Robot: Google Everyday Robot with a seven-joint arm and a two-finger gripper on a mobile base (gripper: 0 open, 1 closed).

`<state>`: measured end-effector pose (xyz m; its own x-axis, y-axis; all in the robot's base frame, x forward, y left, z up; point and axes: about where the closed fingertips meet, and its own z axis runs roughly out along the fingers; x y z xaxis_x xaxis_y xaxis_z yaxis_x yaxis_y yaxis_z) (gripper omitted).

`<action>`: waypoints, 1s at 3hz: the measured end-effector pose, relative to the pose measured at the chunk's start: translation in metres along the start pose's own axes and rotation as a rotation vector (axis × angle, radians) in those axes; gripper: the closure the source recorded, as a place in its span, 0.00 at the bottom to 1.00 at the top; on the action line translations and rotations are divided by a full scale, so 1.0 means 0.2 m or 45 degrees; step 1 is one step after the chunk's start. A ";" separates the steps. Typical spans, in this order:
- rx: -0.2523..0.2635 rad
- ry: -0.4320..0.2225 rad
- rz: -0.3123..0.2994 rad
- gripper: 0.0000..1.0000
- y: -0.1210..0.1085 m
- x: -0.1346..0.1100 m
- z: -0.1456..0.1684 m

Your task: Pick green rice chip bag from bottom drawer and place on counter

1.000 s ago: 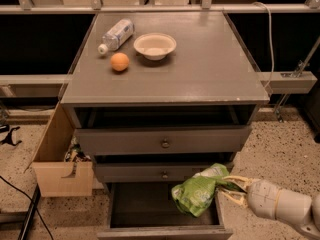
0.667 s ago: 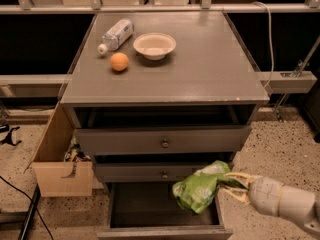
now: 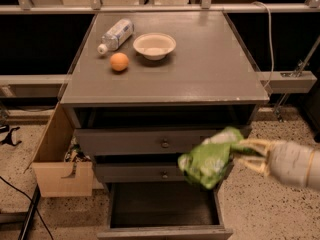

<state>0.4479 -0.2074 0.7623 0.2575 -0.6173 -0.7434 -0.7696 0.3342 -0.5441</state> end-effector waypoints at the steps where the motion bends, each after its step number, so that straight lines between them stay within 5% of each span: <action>1: 0.097 0.010 -0.138 1.00 -0.36 -0.31 -0.17; 2: 0.097 0.010 -0.139 1.00 -0.36 -0.31 -0.17; 3: 0.138 0.006 -0.165 1.00 -0.51 -0.39 -0.21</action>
Offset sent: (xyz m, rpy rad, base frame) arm 0.0153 -0.0056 0.0769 -0.0398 -0.0901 -0.0089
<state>0.4817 -0.2239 0.8931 0.3471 -0.6636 -0.6627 -0.6625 0.3267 -0.6741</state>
